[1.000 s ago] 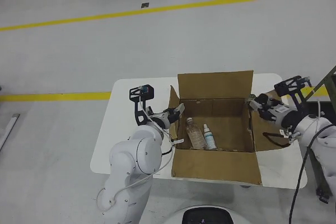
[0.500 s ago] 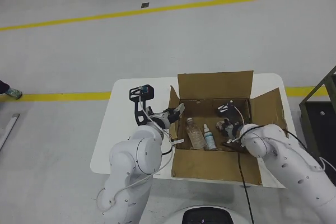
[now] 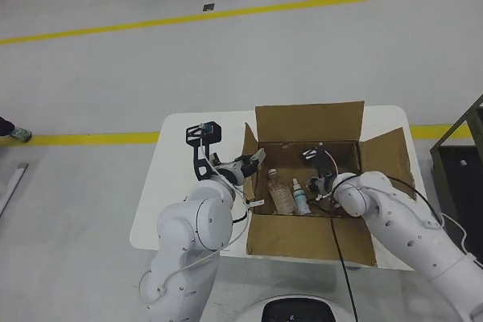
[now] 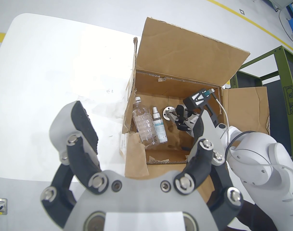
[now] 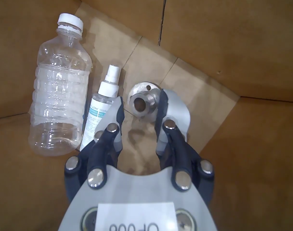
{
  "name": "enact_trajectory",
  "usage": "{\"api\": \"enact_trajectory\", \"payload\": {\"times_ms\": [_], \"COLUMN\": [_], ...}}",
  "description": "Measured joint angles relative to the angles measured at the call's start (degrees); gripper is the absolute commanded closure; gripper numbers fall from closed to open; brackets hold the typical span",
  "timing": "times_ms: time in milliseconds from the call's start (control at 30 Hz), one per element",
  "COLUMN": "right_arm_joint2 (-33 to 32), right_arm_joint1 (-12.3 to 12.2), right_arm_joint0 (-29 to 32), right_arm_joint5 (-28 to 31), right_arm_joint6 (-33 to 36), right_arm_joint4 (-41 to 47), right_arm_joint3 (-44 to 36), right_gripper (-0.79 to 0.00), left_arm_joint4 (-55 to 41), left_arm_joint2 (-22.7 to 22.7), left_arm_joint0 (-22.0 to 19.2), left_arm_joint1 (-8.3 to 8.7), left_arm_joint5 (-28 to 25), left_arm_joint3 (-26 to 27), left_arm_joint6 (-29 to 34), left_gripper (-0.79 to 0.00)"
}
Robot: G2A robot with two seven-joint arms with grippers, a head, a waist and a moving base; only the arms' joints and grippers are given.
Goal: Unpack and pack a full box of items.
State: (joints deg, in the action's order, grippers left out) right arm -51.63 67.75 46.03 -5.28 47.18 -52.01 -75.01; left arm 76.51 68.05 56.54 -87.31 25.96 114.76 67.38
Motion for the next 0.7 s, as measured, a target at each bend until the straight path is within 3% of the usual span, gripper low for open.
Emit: {"api": "enact_trajectory", "payload": {"times_ms": [133, 200, 233, 267, 700], "right_arm_joint2": [-2.63, -5.0, -6.32, -7.81, -41.44], "right_arm_joint1": [-0.34, -0.83, -1.11, -1.42, -5.58], "right_arm_joint0": [1.09, 2.48, 3.2, 4.0, 22.24], "right_arm_joint5": [0.57, 1.87, 2.45, 2.95, 14.41], "right_arm_joint6": [-0.87, -1.85, -2.23, -2.58, -11.48], "right_arm_joint4": [1.81, 3.18, 3.88, 4.56, 27.03], "right_arm_joint3": [-2.64, -5.45, -6.91, -8.47, -30.32], "right_gripper": [-0.314, -0.185, -0.022, 0.0, 0.0], "left_arm_joint4": [0.0, 0.0, 0.0, 0.0, 0.0], "left_arm_joint2": [0.0, 0.0, 0.0, 0.0, 0.0], "left_arm_joint0": [0.0, 0.0, 0.0, 0.0, 0.0], "left_arm_joint1": [0.0, 0.0, 0.0, 0.0, 0.0], "left_arm_joint5": [0.0, 0.0, 0.0, 0.0, 0.0], "left_arm_joint3": [0.0, 0.0, 0.0, 0.0, 0.0], "left_arm_joint6": [0.0, 0.0, 0.0, 0.0, 0.0], "left_gripper": [-0.785, -0.785, -0.785, -0.785, -0.785]}}
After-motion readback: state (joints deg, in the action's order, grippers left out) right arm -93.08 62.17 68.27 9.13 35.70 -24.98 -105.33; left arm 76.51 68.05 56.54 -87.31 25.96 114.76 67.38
